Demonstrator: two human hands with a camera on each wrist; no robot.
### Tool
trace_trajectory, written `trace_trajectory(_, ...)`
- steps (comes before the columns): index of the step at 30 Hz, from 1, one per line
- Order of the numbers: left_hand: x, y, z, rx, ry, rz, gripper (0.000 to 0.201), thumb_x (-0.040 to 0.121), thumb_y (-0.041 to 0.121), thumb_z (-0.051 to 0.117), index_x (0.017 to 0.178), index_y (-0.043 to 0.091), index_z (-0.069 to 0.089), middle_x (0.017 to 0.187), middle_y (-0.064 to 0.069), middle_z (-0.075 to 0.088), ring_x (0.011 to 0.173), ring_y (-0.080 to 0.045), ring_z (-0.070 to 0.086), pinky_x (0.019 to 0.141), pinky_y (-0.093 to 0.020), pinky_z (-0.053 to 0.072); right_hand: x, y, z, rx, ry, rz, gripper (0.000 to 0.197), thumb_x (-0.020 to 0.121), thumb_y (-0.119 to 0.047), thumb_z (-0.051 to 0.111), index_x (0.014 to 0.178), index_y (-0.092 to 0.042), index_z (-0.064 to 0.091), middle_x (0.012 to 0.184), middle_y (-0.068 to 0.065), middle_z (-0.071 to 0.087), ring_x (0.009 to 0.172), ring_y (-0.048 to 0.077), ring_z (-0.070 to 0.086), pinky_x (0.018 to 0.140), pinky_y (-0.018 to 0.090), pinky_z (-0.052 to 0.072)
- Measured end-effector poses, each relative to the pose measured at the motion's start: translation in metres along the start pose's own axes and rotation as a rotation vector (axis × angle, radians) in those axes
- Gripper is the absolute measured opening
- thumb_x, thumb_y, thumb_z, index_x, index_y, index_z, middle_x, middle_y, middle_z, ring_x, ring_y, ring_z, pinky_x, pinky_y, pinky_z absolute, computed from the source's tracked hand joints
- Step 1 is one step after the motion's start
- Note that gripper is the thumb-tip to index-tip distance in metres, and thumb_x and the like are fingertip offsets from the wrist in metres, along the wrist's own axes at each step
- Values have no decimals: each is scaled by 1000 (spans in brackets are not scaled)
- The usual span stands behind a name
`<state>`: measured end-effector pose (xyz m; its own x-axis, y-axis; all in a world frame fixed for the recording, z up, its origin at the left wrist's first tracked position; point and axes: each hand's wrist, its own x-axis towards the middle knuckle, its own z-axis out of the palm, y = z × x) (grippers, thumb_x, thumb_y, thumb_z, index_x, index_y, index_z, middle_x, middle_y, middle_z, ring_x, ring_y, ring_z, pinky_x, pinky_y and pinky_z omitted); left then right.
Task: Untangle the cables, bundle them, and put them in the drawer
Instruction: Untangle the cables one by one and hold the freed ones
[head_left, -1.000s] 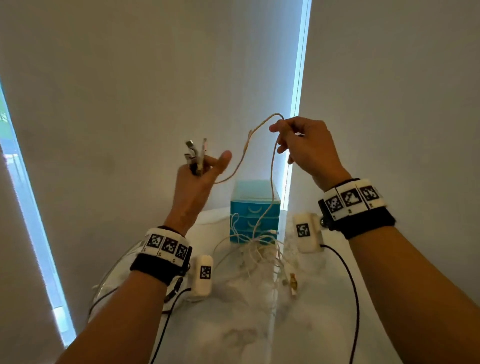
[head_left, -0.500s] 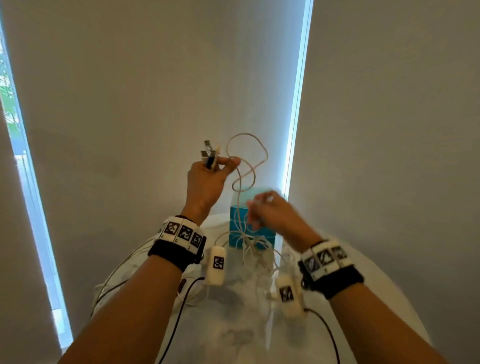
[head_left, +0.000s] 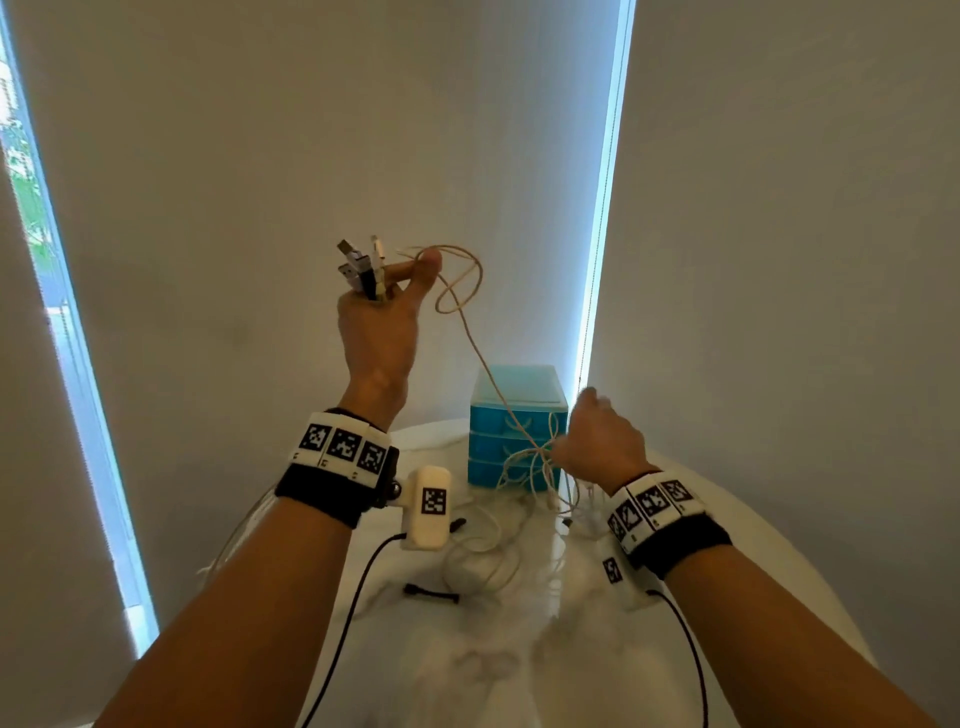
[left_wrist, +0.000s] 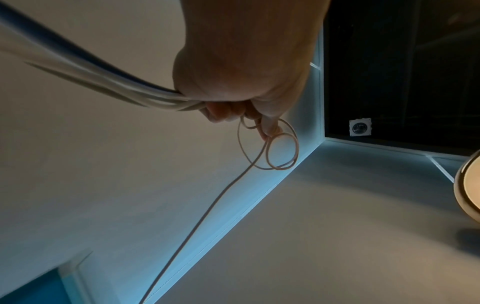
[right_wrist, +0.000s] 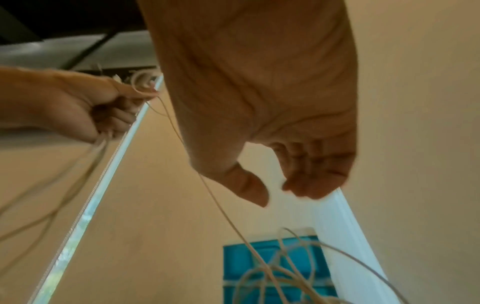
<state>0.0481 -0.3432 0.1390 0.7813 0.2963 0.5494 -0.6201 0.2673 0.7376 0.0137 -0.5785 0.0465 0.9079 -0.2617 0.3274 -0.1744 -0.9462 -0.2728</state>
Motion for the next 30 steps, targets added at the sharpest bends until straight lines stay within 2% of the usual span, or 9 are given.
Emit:
trace_trajectory(6,-9,-5,9,-28,-46,17,36,82,51,90,102,22,85,104,6,83,115,-9,73,116,-46,49,-11,-37,12,75,-182,-236,44,101,-49,65,129,-15,61,116,3,68,102,23,68,81,35,51)
trace_trajectory(10,-2,3,1,11,-90,28,34,81,53,90,99,24,85,95,8,81,102,-6,73,113,-42,51,12,-22,14,243,-72,-193,27,108,-30,57,95,-15,74,98,4,75,81,21,72,72,28,53)
trace_trajectory(13,-3,-4,-6,130,-215,3,25,81,52,90,95,31,87,73,2,61,68,-9,53,78,-24,53,24,-11,-18,773,403,-12,25,109,-18,54,99,-16,76,88,2,78,68,14,75,65,23,59)
trace_trajectory(16,-17,-20,-5,280,-369,-38,26,80,45,92,99,28,88,57,9,43,51,-8,30,53,-27,28,31,-3,-45,1056,379,89,23,108,-17,57,101,-7,76,85,9,79,76,21,81,67,35,66)
trace_trajectory(19,-35,-35,8,434,-501,-117,37,82,48,90,111,26,83,57,23,38,51,-13,58,57,-22,35,32,-1,-57,1060,368,-22,25,109,-21,58,99,-7,76,89,7,80,72,18,80,57,25,57)
trace_trajectory(20,-39,-41,13,493,-558,-129,45,82,54,88,118,28,81,107,19,44,68,-18,66,63,-21,41,32,-3,-62,1000,354,-94,29,110,-28,59,98,-9,76,85,5,80,71,16,79,58,23,55)
trace_trajectory(21,-43,-47,18,548,-612,-140,52,80,60,86,122,31,78,89,-10,72,80,-20,70,70,-22,48,30,-6,-67,931,336,-156,32,110,-34,59,98,-11,78,82,3,80,71,14,79,61,22,55)
trace_trajectory(25,-57,-64,34,631,-757,-161,64,79,70,81,129,30,75,124,0,76,100,-14,74,96,-36,59,25,-19,-74,819,254,-379,38,108,-47,59,101,-16,80,83,1,78,69,14,72,69,25,53)
trace_trajectory(30,-58,-77,33,547,-592,-168,32,94,53,77,109,25,83,98,1,82,90,-17,78,93,-42,63,15,-15,-71,931,244,-328,33,105,-49,64,115,-22,80,100,-3,78,84,10,71,72,27,57)
